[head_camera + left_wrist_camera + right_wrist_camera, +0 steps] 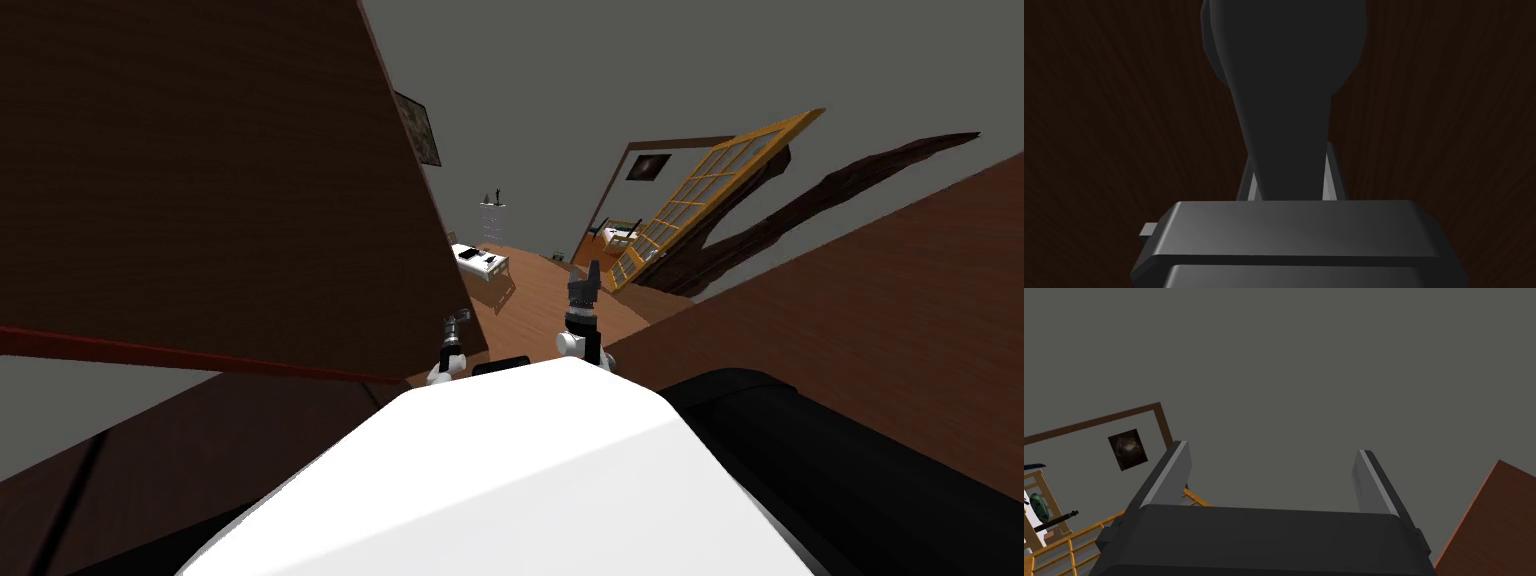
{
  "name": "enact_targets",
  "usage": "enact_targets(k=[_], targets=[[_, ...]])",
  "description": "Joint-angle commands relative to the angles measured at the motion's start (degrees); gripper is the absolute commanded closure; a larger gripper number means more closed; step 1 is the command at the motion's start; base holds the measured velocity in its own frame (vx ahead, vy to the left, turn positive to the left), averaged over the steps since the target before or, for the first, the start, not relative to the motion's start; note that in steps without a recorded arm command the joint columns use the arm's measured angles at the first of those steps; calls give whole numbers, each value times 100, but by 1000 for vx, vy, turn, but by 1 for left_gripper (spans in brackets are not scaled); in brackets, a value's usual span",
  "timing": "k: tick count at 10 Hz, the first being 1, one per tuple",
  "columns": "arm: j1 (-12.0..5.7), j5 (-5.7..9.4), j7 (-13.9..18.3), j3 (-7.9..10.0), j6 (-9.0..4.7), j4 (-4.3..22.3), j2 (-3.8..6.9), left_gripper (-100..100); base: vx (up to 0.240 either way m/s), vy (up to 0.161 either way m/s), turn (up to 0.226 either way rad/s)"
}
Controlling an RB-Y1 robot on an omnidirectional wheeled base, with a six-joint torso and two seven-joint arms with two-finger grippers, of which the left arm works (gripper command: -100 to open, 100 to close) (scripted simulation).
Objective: Push the door open
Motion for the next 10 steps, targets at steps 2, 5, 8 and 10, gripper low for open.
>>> enact_targets(k=[2, 5, 8, 10], targets=[[-77, 101, -99, 191, -58, -16, 106, 100, 223, -56, 66], [-79, 196, -202, 357, -61, -35, -32, 100, 232, -59, 82], [-90, 249, -237, 458, -101, 18, -122, 100, 127, -59, 75], [-87, 324, -285, 583, -107, 9, 44, 100, 143, -44, 32]])
